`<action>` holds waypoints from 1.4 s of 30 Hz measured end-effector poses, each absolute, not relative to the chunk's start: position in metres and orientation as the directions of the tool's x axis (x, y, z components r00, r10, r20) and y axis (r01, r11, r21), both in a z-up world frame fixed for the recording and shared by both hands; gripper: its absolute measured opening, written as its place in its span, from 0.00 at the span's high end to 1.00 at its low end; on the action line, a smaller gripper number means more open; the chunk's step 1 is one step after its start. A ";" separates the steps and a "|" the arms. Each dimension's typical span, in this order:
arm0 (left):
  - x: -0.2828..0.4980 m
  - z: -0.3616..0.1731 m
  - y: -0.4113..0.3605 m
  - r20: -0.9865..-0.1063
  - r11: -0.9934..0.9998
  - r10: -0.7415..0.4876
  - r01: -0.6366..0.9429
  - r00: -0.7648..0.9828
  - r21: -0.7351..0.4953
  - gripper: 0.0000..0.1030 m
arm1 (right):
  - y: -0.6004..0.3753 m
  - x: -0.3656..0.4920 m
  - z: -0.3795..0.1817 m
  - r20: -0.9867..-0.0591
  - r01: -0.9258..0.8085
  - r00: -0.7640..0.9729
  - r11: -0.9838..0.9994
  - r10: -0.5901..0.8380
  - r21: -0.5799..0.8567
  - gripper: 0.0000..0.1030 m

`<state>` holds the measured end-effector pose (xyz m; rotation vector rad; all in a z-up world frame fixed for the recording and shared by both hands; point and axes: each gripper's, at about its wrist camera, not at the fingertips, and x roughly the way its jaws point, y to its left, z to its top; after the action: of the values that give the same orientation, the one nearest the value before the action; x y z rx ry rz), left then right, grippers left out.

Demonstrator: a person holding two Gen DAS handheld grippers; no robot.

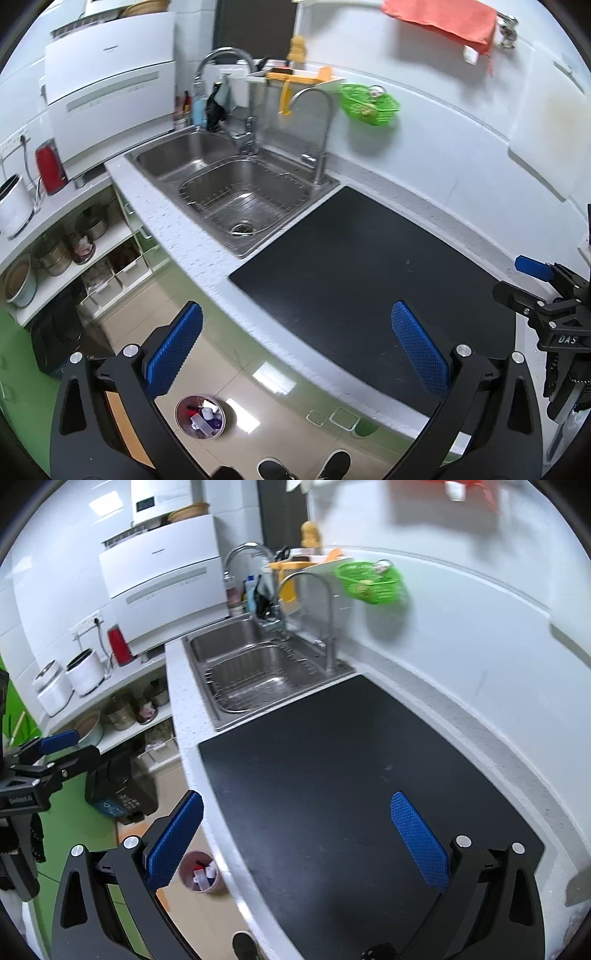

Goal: Collect trash

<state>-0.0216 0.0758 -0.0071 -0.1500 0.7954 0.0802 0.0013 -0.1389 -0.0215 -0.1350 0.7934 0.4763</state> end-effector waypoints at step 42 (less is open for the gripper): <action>-0.012 0.020 0.023 -0.712 0.999 -0.011 -0.023 0.702 -0.037 0.03 | -0.172 -0.011 -0.002 -0.683 -0.385 0.663 0.922 0.307 0.041 0.05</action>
<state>-0.0123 0.0229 0.0200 -0.0442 0.7924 0.0067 -0.0111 -0.1716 -0.0020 -0.1107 0.7499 0.3924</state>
